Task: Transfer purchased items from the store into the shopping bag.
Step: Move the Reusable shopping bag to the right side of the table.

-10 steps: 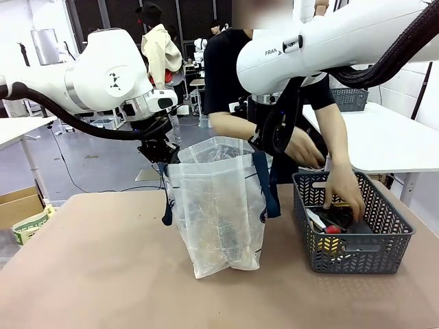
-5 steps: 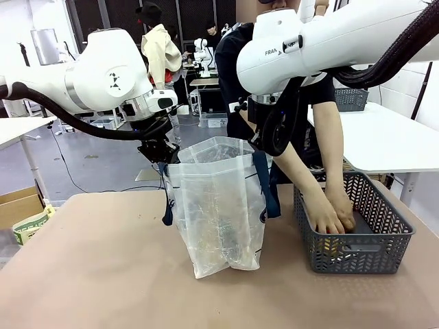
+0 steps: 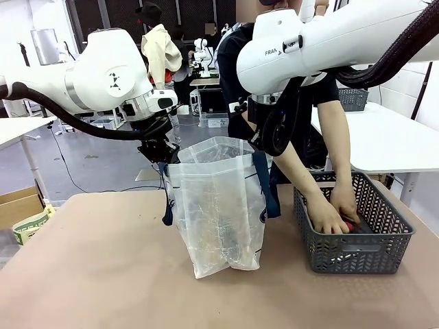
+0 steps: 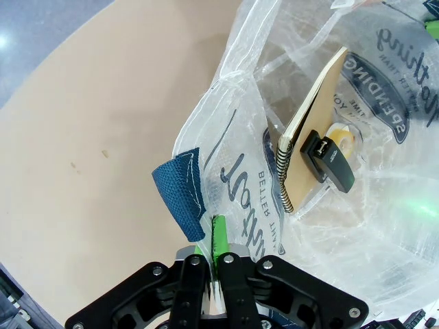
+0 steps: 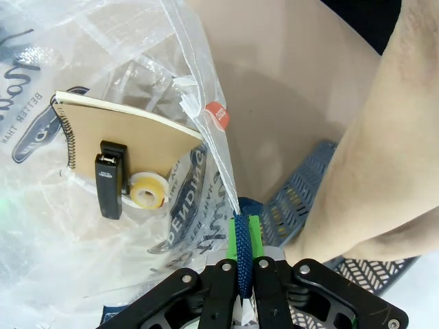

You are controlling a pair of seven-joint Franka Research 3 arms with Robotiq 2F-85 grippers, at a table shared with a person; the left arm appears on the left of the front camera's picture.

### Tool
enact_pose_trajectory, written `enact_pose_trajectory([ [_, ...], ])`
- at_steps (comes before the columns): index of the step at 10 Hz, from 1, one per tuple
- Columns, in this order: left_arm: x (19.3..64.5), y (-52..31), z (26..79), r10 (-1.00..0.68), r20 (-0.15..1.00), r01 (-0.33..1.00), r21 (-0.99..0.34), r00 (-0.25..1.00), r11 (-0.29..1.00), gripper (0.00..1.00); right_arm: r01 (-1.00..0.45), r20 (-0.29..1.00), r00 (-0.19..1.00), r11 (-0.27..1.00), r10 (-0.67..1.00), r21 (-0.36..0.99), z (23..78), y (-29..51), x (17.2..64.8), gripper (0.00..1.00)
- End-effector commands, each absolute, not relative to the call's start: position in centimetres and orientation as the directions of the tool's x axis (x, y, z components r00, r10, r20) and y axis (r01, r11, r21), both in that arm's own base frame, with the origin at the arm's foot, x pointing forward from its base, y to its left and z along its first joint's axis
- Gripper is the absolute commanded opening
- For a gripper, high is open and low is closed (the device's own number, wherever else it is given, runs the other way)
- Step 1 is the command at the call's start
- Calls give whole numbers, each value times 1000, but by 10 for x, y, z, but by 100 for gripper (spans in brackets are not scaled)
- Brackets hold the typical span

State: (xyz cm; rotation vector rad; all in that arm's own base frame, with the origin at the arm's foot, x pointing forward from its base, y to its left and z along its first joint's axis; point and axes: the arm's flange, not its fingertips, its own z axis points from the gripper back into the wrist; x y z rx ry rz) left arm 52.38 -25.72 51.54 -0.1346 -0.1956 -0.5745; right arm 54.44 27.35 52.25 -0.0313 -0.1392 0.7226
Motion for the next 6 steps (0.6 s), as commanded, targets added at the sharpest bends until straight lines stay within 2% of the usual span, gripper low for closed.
enact_pose_trajectory([
  [1, 524, -257, 515, -520, 220, 545, -73, 825, 835, 0, -654, 114, 744, 753, 658, -77, 522, 273, 544, 0],
  [6, 524, -257, 515, -520, 220, 545, -73, 825, 835, 0, -654, 114, 744, 753, 658, -77, 522, 273, 544, 0],
])
